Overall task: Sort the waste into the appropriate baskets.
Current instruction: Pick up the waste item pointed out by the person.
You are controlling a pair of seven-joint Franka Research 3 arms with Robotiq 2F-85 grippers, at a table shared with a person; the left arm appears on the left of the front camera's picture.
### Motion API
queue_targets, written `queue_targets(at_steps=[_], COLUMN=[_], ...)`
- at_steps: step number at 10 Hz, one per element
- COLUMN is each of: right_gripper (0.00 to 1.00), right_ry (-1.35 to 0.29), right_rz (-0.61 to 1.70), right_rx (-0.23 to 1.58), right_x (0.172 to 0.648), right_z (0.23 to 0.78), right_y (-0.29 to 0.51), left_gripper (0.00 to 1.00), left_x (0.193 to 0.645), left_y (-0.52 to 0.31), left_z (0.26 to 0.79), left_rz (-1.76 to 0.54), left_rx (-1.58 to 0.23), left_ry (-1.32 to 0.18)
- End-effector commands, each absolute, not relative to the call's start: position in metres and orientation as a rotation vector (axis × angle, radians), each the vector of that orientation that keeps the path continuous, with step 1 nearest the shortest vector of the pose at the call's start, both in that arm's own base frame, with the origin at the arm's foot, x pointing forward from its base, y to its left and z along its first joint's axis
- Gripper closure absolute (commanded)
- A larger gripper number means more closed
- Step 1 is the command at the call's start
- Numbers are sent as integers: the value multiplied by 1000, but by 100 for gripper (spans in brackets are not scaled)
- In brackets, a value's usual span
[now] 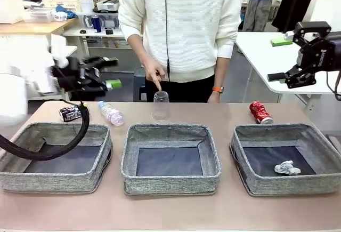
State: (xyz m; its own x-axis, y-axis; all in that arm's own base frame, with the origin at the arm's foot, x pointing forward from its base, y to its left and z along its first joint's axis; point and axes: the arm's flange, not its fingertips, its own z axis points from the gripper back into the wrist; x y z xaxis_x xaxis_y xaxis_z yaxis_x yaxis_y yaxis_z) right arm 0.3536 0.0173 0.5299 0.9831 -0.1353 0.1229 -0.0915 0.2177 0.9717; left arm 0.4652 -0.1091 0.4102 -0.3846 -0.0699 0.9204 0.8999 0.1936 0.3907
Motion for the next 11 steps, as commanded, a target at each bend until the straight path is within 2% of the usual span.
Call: queue_targets(at_steps=[1, 2, 3, 4, 7, 11], right_gripper=[0, 0, 0, 0, 0, 0], right_ry=[-182, -182, -182, -182, -182, -182], right_rz=[-44, -44, -44, -44, -44, -44], right_rx=[1343, 1343, 1343, 1343, 1343, 1343], right_x=[353, 353, 353, 353, 353, 353], right_z=[534, 534, 534, 534, 534, 534], right_y=[16, 16, 16, 16, 16, 16], left_gripper=[0, 0, 0, 0, 0, 0], left_x=[477, 465, 465, 481, 526, 594], left_y=[-103, -109, -109, -109, -140, -161], left_z=[401, 410, 410, 397, 384, 345], left_rz=[-1441, -1345, -1345, -1414, -1334, -1252], left_rx=[-627, -815, -815, -740, -727, -727], left_ry=[-1138, -1561, -1561, -1356, -1071, -947])
